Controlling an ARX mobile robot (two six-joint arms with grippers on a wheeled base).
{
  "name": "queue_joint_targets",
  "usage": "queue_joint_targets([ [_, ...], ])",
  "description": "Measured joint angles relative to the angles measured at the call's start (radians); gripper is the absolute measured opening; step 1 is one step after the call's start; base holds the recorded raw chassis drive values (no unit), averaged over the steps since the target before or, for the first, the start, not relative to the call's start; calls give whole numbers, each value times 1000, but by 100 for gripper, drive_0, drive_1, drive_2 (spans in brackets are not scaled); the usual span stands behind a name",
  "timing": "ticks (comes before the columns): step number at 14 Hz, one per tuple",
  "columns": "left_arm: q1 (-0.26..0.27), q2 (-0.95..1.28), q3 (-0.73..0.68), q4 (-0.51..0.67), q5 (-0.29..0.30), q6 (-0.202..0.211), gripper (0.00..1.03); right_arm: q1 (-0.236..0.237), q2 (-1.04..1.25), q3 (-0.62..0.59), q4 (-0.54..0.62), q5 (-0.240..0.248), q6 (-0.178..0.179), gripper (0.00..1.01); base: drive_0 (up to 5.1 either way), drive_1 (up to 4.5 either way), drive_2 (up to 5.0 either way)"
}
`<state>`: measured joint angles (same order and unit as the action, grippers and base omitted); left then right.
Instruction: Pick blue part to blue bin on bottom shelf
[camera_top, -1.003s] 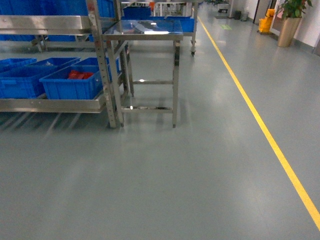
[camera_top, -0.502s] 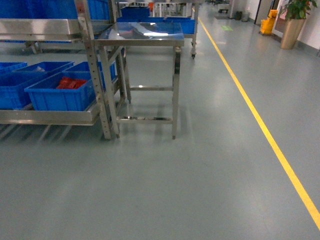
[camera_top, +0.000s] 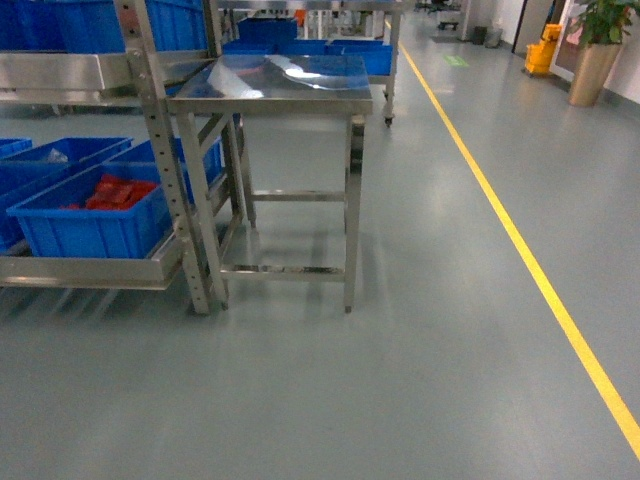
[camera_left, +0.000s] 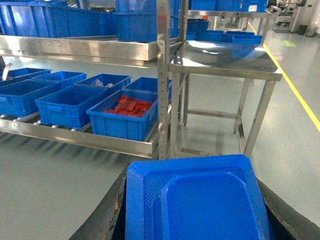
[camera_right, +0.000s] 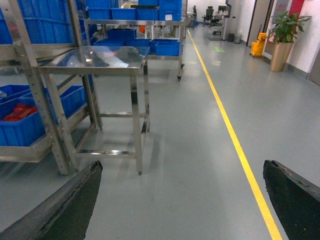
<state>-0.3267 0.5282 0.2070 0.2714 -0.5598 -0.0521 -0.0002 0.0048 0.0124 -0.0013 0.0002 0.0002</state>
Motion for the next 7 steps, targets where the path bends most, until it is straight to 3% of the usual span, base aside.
queue_joint_targets([
  [7,0,0,0,-1,0,0,44,0,0,0,-5,0,0,98,-7,427,-440],
])
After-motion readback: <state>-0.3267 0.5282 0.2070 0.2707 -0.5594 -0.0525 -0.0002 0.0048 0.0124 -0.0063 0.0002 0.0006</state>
